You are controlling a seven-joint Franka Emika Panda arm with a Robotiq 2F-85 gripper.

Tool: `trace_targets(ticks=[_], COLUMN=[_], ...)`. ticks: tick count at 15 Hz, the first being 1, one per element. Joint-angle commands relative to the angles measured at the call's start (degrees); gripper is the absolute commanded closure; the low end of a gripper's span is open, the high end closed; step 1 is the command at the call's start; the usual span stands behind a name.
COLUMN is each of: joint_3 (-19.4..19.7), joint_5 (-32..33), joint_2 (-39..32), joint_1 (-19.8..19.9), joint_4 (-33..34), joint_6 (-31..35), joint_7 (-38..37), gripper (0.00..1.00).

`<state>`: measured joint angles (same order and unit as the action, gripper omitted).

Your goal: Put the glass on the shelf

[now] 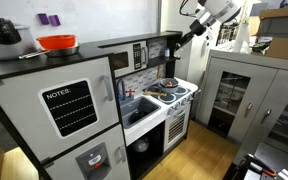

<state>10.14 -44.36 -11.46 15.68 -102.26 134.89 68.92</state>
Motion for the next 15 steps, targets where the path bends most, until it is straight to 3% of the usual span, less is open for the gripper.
trace_targets(ticks=[1, 4, 5, 9, 15], joint_3=[-0.88, -1.09, -0.51, -1.88, -4.52], joint_5=[-0.47, 0.24, 2.99, 5.29, 8.02], joint_2=[-2.43, -3.66, -4.56, -13.21, -18.68], joint_1=[1.66, 1.82, 1.35, 2.67, 5.29], joint_4=[4.52, 6.8, 8.28, 18.52, 26.53], joint_6=[-4.24, -6.18, -7.38, -11.31, -10.89], joint_7=[1.61, 1.22, -2.34, -4.52, -4.95], gripper=[0.69, 0.69, 0.69, 0.69, 0.69])
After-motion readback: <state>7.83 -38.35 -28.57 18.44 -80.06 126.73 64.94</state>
